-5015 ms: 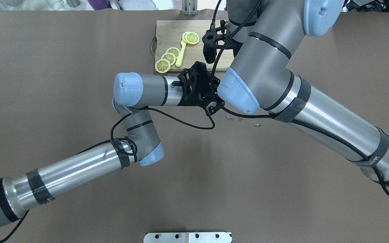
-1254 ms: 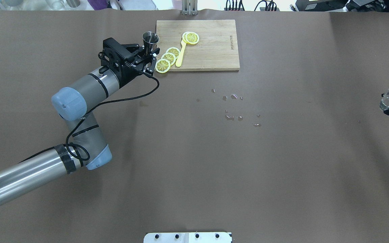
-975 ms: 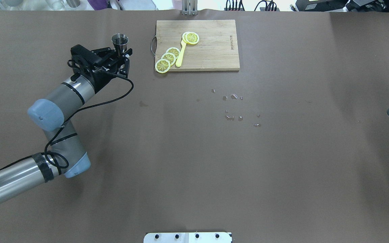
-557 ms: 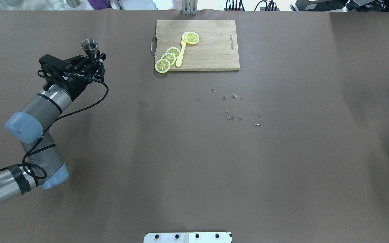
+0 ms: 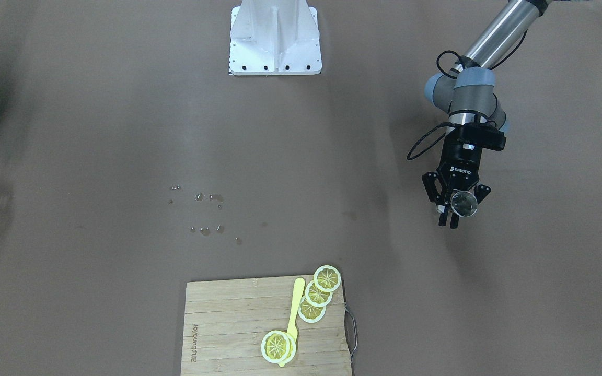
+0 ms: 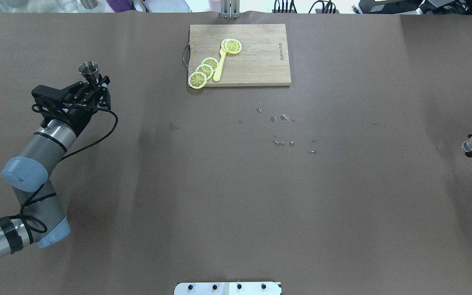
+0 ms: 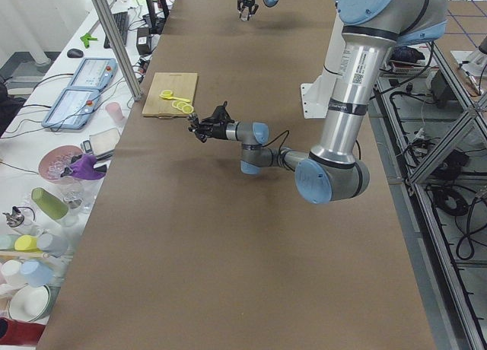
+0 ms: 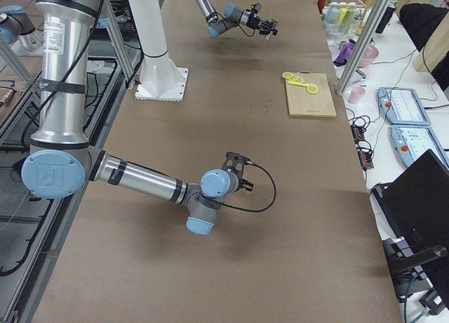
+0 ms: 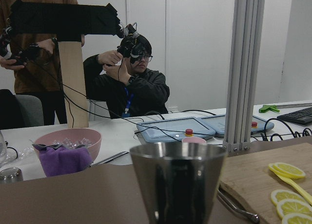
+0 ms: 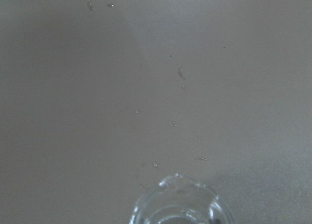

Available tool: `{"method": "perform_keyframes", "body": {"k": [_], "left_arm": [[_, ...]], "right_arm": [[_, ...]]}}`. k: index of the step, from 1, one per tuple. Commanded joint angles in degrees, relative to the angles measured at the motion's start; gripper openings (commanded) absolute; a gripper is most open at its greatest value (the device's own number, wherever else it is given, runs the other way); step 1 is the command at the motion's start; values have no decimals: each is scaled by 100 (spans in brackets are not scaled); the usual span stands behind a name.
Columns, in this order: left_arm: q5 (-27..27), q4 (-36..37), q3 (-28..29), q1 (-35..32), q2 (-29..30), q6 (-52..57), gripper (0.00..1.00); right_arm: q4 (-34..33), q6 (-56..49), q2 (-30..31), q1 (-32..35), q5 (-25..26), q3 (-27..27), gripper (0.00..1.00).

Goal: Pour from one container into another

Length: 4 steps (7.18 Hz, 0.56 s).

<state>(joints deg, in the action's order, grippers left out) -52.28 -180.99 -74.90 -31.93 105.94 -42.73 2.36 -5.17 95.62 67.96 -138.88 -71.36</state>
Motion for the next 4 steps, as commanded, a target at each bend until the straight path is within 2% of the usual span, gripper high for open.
{"method": "perform_keyframes", "body": {"k": [1, 3, 4], "left_arm": [[252, 151, 1, 134, -126, -411, 0], [464, 256, -68, 231, -249, -516, 0], [490, 684, -469, 266, -328, -526, 0]], "right_arm": [[737, 523, -262, -510, 395, 455, 0], [853, 640, -280, -740, 589, 482, 0], [1080, 701, -289, -906, 782, 596, 0]]}}
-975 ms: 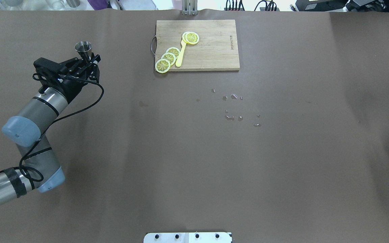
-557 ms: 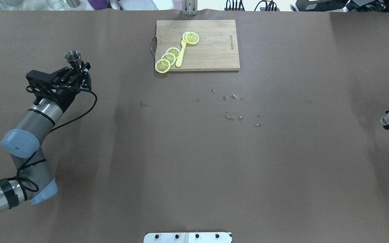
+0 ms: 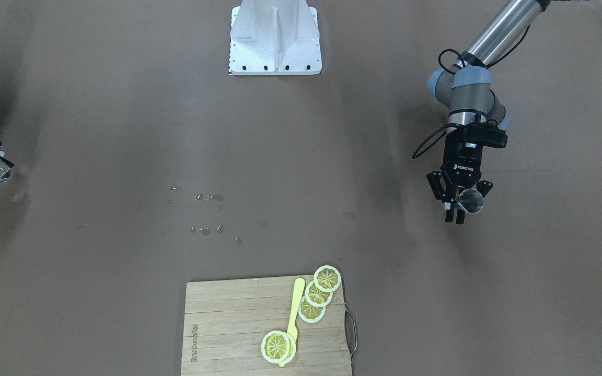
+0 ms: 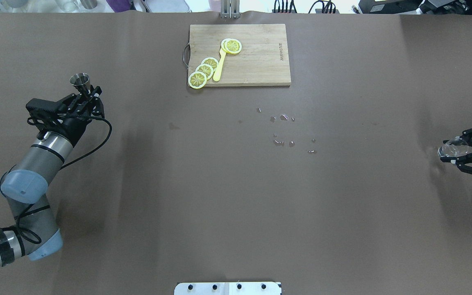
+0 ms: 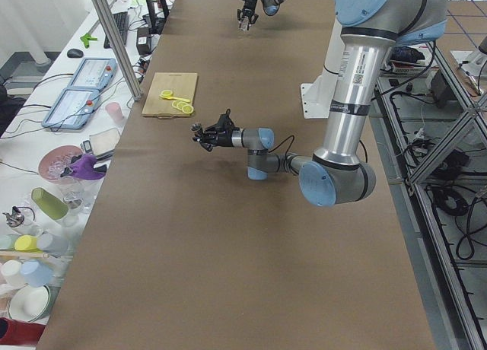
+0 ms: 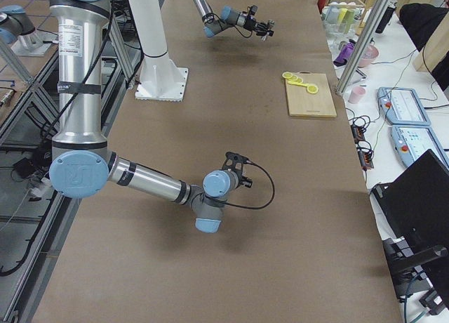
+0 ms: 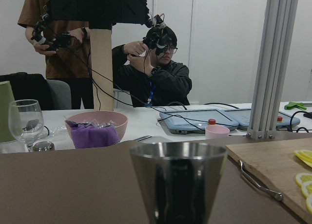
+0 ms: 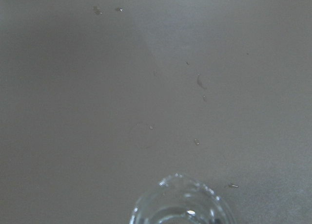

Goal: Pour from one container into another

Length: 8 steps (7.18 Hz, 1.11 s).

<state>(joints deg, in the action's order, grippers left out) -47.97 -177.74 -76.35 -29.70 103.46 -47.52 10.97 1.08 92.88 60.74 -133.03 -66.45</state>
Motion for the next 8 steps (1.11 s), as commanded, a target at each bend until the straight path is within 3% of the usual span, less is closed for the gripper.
{"method": "perform_keyframes", "body": {"k": [1, 2, 7, 8], "left_arm": [[173, 703, -815, 182, -280, -56, 0], [357, 967, -1124, 288, -474, -56, 0], [1894, 3057, -1163, 894, -545, -1748, 0], [1931, 3331, -1154, 974, -572, -2100, 0]], "right_arm": [[290, 277, -24, -246, 207, 114, 0], [369, 323, -24, -325, 233, 123, 0], [554, 314, -112, -484, 365, 350, 0], [581, 323, -147, -502, 374, 404, 0]]}}
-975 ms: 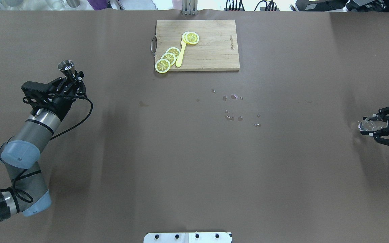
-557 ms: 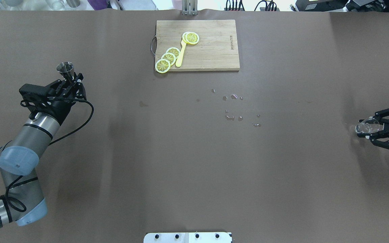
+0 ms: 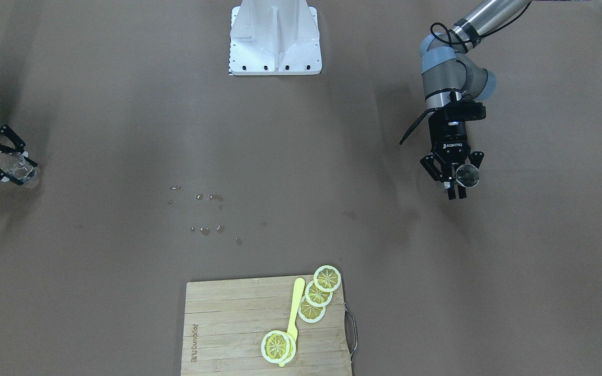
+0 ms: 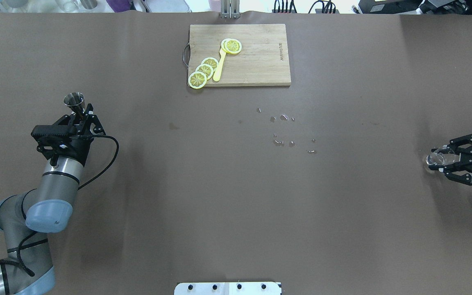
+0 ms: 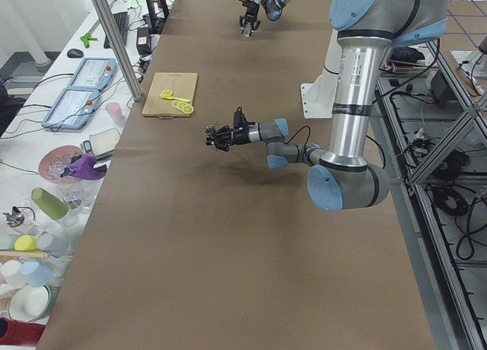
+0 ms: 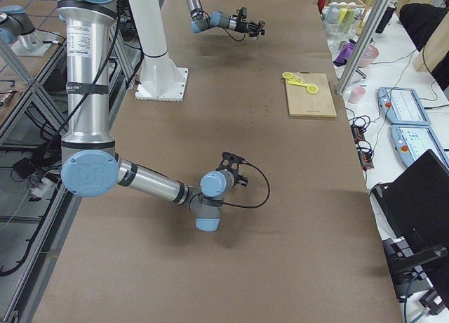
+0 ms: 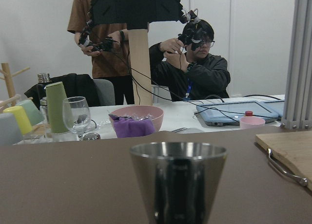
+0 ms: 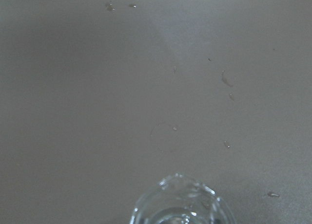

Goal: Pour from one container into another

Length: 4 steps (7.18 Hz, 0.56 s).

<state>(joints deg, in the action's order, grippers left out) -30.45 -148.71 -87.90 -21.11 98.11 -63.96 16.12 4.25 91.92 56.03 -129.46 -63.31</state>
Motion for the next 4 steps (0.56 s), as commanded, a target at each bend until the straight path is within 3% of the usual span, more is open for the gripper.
{"method": "perform_keyframes", "body": {"k": [1, 4], "left_arm": [[189, 457, 28, 133, -47, -468, 0], [241, 439, 71, 282, -82, -686, 0]], "right_arm": [[76, 6, -51, -75, 70, 152, 0], [84, 6, -60, -110, 88, 135, 0]]}}
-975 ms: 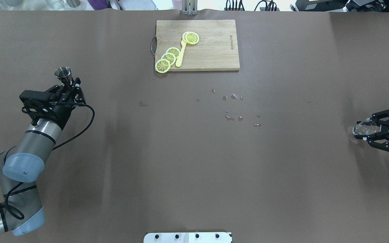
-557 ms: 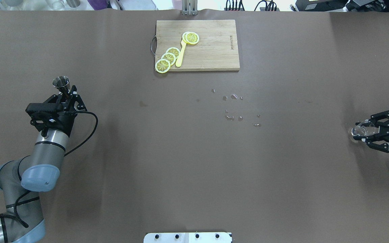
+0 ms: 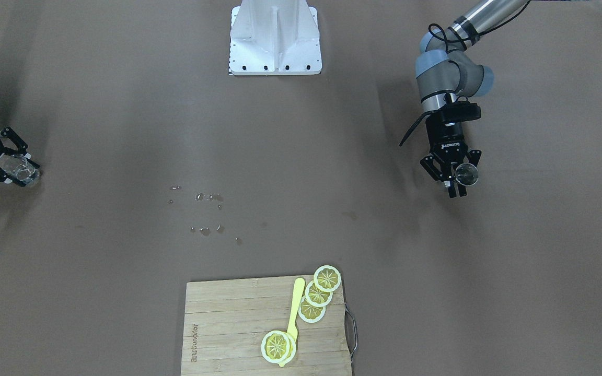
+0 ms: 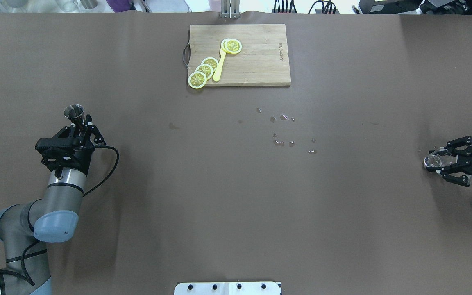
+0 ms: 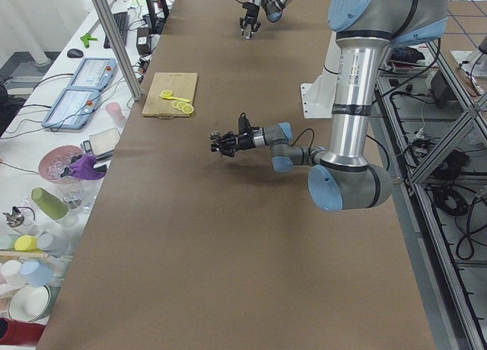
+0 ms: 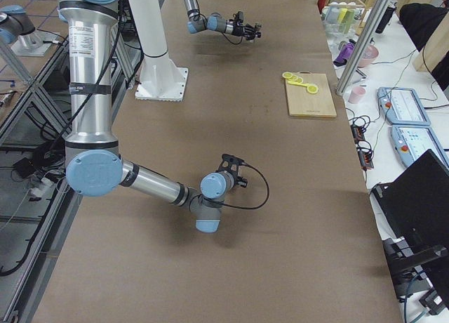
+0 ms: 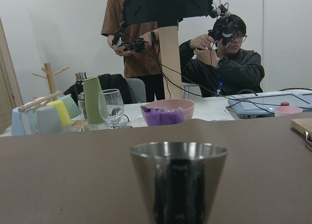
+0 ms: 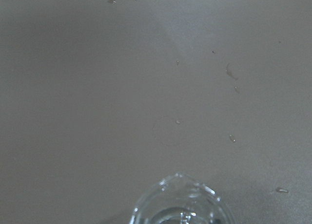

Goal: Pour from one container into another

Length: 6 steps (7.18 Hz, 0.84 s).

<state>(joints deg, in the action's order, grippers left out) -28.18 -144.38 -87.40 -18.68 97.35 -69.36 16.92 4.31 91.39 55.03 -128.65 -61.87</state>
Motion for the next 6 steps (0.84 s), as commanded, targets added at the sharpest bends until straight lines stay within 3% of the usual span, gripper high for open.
{"method": "perform_keyframes", "body": {"k": [1, 2, 6], "left_arm": [[75, 7, 21, 40, 4, -192, 0], [198, 7, 47, 40, 12, -236, 0], [743, 33, 346, 22, 65, -245, 0]], "right_arm": [[13, -70, -24, -36, -2, 25, 31], [196, -79, -42, -71, 24, 104, 99], [206, -9, -33, -80, -11, 44, 100]]}}
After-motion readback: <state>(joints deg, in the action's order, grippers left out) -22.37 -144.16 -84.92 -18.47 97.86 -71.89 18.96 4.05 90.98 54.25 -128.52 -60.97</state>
